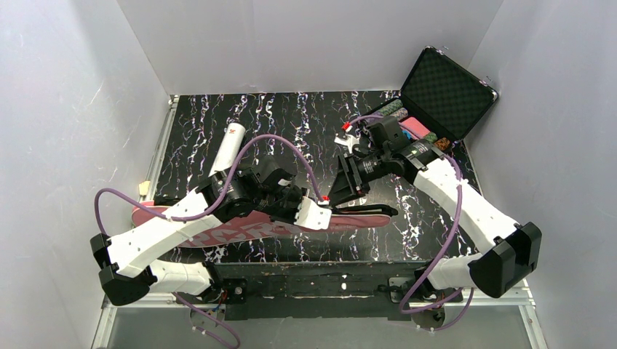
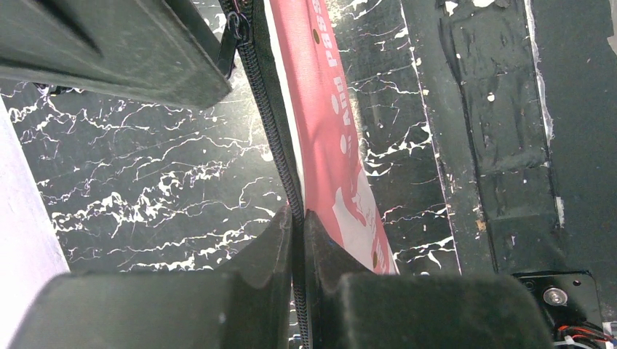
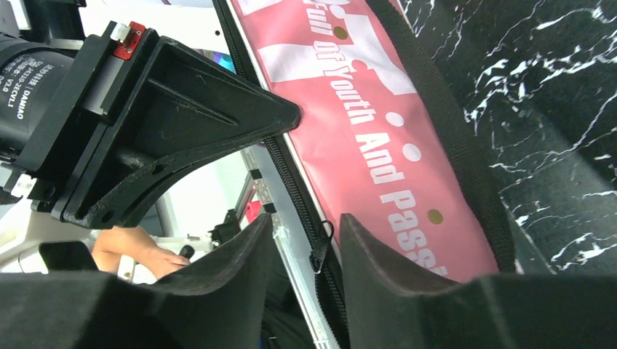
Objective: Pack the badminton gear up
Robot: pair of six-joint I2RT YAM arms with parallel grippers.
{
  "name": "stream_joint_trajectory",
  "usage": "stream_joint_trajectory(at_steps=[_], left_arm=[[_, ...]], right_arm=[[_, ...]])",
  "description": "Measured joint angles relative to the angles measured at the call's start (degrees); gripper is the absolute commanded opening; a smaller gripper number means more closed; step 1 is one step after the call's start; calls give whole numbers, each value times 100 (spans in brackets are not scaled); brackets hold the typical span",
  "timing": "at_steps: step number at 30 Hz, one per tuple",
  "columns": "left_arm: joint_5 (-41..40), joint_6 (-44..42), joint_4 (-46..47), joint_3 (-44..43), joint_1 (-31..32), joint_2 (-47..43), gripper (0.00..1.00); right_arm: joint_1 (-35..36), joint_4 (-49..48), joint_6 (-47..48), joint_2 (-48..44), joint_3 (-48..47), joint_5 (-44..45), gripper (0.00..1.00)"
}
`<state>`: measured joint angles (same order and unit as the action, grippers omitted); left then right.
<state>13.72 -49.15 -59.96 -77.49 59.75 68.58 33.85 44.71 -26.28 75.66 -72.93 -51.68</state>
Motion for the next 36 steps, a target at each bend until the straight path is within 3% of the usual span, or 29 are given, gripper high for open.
stream_joint_trajectory(at_steps=[13, 26, 36], left_arm=[[-48, -17, 2, 0, 0, 0, 0], [-129, -17, 61, 26, 0, 0, 0], [-199, -111, 343, 81, 0, -94, 0]], right_arm=[[96, 483, 291, 85, -221, 352, 1], [107, 570, 374, 0, -348, 737, 1], [98, 369, 424, -780, -304, 1427, 1]])
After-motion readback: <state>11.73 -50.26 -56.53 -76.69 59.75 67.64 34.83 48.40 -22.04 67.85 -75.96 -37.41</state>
